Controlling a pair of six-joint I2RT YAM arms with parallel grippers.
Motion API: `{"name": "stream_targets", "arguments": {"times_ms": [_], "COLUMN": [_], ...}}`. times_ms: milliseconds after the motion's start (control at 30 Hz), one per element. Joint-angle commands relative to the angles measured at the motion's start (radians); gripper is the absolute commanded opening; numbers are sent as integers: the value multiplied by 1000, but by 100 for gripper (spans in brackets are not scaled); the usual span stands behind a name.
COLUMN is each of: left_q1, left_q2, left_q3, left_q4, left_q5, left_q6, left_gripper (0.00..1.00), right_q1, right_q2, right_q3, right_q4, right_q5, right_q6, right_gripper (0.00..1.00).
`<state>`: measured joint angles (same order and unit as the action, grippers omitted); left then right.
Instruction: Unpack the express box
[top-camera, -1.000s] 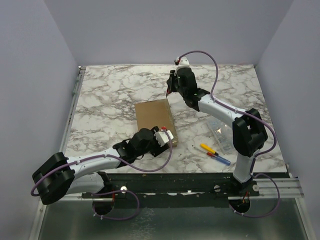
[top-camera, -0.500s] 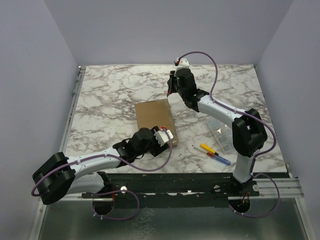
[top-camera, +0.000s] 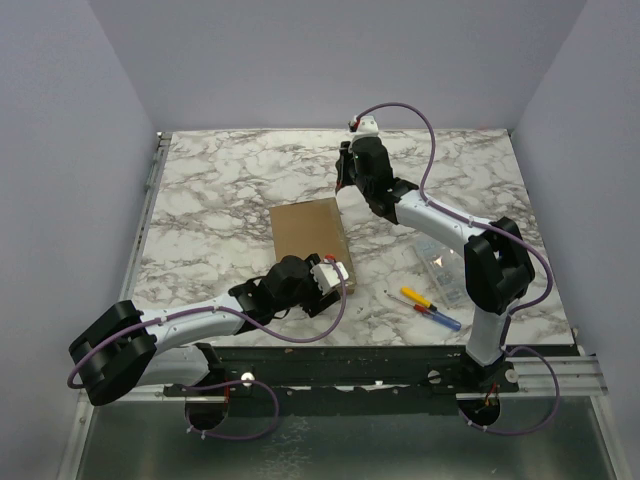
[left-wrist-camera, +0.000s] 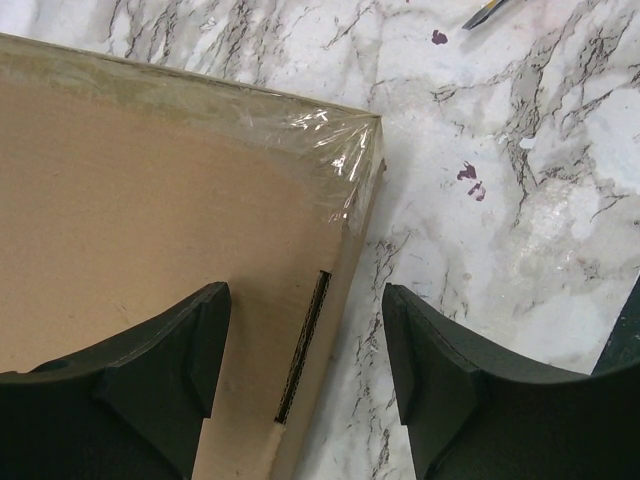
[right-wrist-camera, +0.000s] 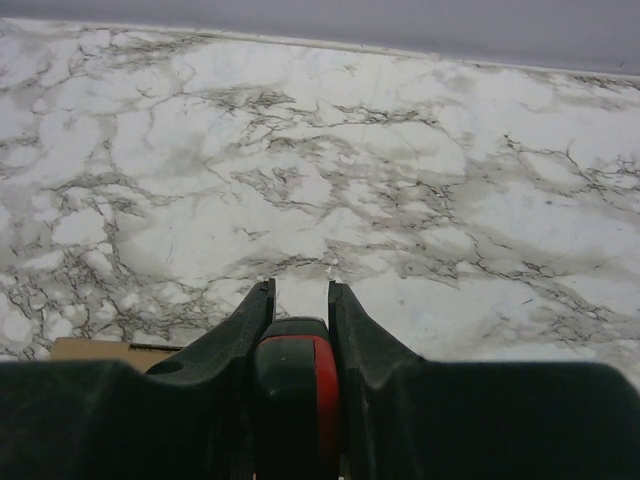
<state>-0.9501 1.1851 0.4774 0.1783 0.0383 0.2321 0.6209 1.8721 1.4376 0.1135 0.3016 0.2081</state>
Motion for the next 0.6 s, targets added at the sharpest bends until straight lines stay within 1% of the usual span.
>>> {"name": "stream_targets", "arguments": {"times_ms": [0, 567], "left_q1": [3, 4], "left_q2": [14, 21], "left_q3": [28, 30], "left_q4": [7, 7], "left_q5": [21, 17], "left_q6": [-10, -15], "left_gripper": [68, 68], "right_q1": [8, 8], "right_q2": [5, -7], "right_q3": [4, 11], "right_q4": [24, 29], "right_q5": [10, 4], "right_q6": [-3, -5], "right_gripper": [0, 0]}}
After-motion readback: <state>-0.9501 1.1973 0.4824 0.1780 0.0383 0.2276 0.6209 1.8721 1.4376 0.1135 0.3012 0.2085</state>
